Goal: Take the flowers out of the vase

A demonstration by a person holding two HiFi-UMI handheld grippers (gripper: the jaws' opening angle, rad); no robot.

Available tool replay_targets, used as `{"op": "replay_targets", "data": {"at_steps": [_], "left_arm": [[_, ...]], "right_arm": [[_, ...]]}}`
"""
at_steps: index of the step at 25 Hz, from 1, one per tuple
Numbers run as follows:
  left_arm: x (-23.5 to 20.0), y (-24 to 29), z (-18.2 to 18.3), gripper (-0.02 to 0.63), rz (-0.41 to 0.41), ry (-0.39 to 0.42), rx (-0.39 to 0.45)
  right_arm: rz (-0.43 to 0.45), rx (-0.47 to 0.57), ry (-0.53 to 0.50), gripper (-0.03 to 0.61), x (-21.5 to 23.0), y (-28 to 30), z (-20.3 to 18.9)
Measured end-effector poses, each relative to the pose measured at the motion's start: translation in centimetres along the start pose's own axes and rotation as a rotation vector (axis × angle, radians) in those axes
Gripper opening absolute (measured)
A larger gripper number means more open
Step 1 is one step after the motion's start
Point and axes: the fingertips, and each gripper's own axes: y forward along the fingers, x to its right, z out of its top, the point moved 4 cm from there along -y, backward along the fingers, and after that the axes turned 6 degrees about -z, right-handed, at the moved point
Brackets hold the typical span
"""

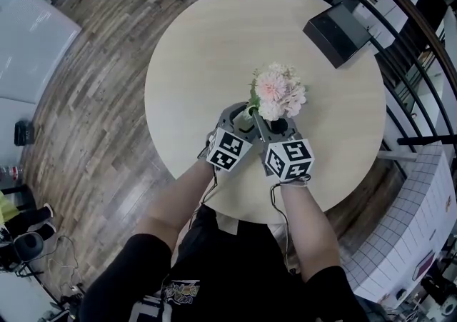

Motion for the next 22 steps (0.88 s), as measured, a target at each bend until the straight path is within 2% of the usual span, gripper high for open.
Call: {"op": "replay_targets", "data": {"at_steps": [13, 22], "left_arm": [[-0.1, 0.1, -0.1, 0.255, -0.011, -0.002, -0.004], [0.0, 0.0, -0.1, 0.255, -0.014, -0.004, -0.017]], "right_arm": [[0.004, 0.011, -0.011, 0.089, -0.4, 0.2, 0.4], [-0.002, 0.057, 0.01, 0.083, -0.4, -0.6, 1.9]]}}
